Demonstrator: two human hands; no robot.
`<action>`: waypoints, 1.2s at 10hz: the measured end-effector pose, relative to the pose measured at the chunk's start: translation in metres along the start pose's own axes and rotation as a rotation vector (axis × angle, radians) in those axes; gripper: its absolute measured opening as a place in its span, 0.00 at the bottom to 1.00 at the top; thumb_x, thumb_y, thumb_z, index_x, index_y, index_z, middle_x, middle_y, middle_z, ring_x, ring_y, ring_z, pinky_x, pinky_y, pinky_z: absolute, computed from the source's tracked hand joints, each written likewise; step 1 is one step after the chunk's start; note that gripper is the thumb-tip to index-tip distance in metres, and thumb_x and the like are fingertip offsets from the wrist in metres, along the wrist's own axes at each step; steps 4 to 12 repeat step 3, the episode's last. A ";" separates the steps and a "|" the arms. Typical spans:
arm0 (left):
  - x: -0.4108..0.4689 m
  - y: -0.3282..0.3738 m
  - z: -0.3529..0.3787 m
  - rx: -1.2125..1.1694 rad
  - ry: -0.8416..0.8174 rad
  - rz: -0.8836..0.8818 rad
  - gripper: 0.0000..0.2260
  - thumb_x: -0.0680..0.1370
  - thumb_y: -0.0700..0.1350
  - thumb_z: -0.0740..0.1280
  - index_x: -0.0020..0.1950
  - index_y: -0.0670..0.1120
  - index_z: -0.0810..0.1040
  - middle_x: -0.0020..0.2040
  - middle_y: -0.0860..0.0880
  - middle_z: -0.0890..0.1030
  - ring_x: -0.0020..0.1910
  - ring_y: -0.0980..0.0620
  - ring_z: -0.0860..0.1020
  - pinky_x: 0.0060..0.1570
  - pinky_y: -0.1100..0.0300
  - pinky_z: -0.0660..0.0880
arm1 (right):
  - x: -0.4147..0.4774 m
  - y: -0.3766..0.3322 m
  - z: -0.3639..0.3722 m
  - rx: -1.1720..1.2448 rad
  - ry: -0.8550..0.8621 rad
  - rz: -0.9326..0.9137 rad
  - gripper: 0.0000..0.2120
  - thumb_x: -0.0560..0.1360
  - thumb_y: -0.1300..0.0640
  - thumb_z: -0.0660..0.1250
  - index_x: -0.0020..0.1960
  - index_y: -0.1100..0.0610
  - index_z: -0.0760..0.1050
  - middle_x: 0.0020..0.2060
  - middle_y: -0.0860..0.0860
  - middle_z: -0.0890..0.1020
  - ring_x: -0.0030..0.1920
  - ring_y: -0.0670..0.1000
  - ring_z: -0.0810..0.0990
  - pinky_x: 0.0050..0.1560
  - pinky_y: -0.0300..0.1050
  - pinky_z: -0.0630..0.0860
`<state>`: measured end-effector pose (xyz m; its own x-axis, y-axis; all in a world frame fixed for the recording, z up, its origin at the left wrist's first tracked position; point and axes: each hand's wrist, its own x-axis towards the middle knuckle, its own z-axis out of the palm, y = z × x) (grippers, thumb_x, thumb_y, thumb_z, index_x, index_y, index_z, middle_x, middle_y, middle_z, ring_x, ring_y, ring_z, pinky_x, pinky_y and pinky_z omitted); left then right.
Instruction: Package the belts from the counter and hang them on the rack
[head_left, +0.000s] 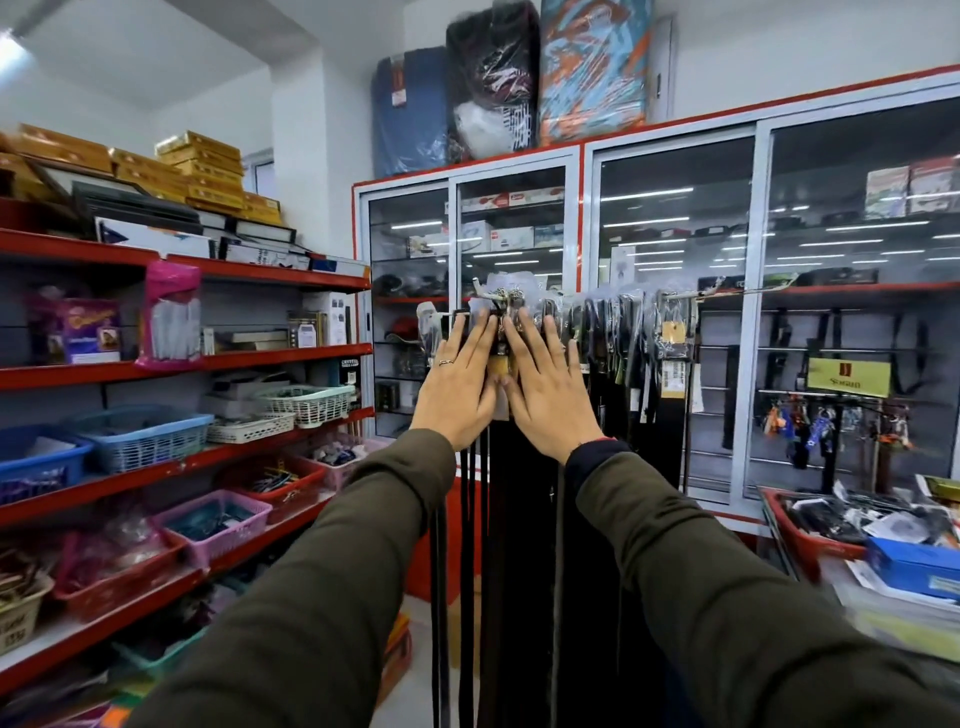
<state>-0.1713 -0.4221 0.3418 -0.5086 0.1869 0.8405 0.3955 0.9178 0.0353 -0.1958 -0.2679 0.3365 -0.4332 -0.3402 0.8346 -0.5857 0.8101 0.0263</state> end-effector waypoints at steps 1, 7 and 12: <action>-0.001 0.004 0.007 -0.001 0.021 -0.026 0.31 0.81 0.45 0.58 0.82 0.48 0.48 0.84 0.51 0.48 0.83 0.48 0.44 0.80 0.47 0.52 | -0.002 0.002 -0.005 0.023 -0.032 0.006 0.31 0.83 0.50 0.53 0.82 0.48 0.44 0.83 0.47 0.46 0.83 0.53 0.42 0.81 0.62 0.46; -0.010 0.044 0.011 0.085 0.136 -0.146 0.34 0.81 0.49 0.56 0.82 0.46 0.43 0.83 0.44 0.43 0.82 0.45 0.41 0.80 0.42 0.43 | -0.026 0.016 -0.058 0.066 -0.073 -0.064 0.33 0.82 0.54 0.59 0.82 0.52 0.48 0.83 0.49 0.49 0.82 0.52 0.52 0.81 0.55 0.57; -0.010 0.044 0.011 0.085 0.136 -0.146 0.34 0.81 0.49 0.56 0.82 0.46 0.43 0.83 0.44 0.43 0.82 0.45 0.41 0.80 0.42 0.43 | -0.026 0.016 -0.058 0.066 -0.073 -0.064 0.33 0.82 0.54 0.59 0.82 0.52 0.48 0.83 0.49 0.49 0.82 0.52 0.52 0.81 0.55 0.57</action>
